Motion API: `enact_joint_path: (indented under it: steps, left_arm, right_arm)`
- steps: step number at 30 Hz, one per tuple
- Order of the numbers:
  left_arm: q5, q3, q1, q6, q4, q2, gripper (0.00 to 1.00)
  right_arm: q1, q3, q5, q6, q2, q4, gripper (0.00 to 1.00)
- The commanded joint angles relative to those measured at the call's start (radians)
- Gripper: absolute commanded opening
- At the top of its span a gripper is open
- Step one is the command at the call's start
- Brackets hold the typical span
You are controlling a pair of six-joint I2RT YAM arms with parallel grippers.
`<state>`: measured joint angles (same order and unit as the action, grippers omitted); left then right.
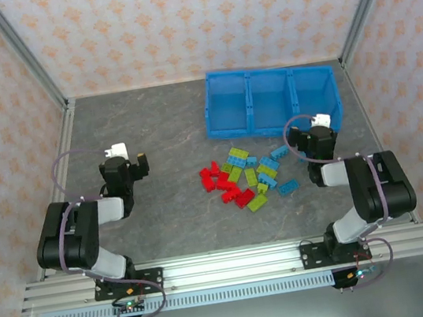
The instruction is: Sort the legos into containers by color
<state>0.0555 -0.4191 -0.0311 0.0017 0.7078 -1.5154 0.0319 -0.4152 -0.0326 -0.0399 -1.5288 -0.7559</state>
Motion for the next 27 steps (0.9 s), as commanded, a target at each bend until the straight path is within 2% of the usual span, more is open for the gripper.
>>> enact_joint_path:
  steps: [1, 19, 21, 22, 24, 27]
  left_arm:
    - [0.0, -0.014, -0.005, 0.016, 0.025, 0.016, 1.0]
    - [-0.001, -0.012, -0.006, 0.015, 0.028, 0.018, 1.0]
    - [0.001, -0.01, -0.008, 0.022, 0.026, 0.029, 1.0]
    - [0.009, -0.013, -0.018, 0.028, -0.007, 0.064, 1.0]
    - [0.056, -0.053, -0.052, 0.034, -0.173, 0.177, 1.0]
    - [0.1, -0.119, -0.114, -0.015, -0.397, 0.349, 1.0]
  right_arm:
    - [-0.004, -0.011, 0.008, -0.012, 0.009, -0.001, 0.99]
    - [-0.003, -0.013, 0.004, -0.011, 0.026, 0.006, 0.99]
    - [0.0, -0.042, -0.009, -0.006, 0.118, 0.136, 1.0]
    - [0.006, -0.084, -0.045, 0.033, 0.2, 0.288, 1.0]
    - [0.012, -0.176, -0.1, 0.21, 0.331, 0.575, 1.0]
    - [0.032, -0.32, -0.045, 0.448, 0.46, 0.976, 0.98]
